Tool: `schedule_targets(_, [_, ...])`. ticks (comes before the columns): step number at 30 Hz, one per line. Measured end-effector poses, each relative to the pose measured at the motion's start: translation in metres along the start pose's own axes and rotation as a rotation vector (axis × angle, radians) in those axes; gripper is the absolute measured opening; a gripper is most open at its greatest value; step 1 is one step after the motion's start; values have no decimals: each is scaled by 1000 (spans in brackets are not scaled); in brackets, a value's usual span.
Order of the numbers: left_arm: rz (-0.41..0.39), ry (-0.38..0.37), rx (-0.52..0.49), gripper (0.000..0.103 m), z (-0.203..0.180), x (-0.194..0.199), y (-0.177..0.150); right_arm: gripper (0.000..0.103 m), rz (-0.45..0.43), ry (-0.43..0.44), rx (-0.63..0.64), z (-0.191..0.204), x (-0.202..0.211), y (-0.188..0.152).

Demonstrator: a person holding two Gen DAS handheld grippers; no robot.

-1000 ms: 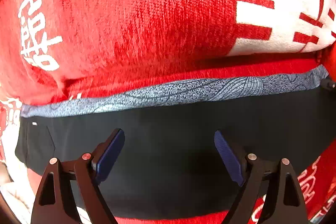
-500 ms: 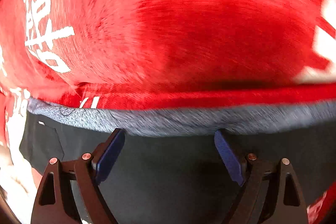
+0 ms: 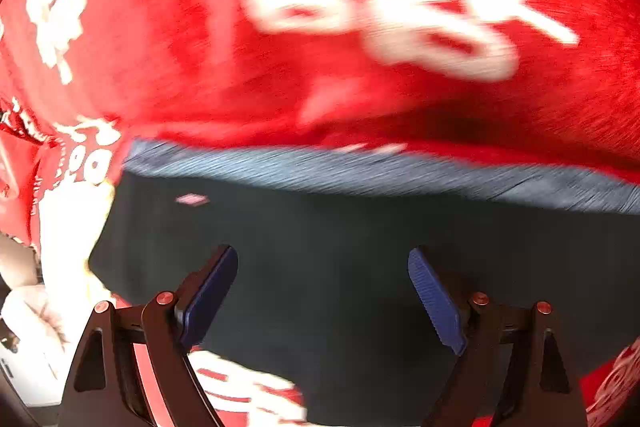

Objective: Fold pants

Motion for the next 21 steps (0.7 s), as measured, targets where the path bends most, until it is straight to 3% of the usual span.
schedule_targets(4, [-7, 24, -63, 88, 36, -18, -20, 50, 81, 226, 18, 77, -47, -37])
schedule_targets(8, [43, 30, -190, 89, 24, -66, -82, 50, 128, 377, -8, 146, -133, -87])
schedule_targets(10, [-27, -13, -161, 89, 34, -71, -95, 50, 143, 391, -24, 170, -165, -101])
schedule_targets(14, [-28, -90, -145, 89, 53, -90, -99, 49, 160, 427, -76, 208, -230, -100])
schedule_targets(20, [-30, -127, -174, 89, 58, -89, -100, 50, 115, 405, -153, 212, -243, -98])
schedule_targets(21, [-30, -138, -173, 89, 60, -89, -100, 50, 99, 403, -164, 206, -230, -100])
Point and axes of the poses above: each gripper's, at about its wrist camera, not at the fingertips, and x roughly against the way its jaws point, z to its left, y to its top, the point moved 1 cm from there along -x, roughly the way its jaws point, and after that the axes turned 7 degrees about y, right-handed, at the moved point
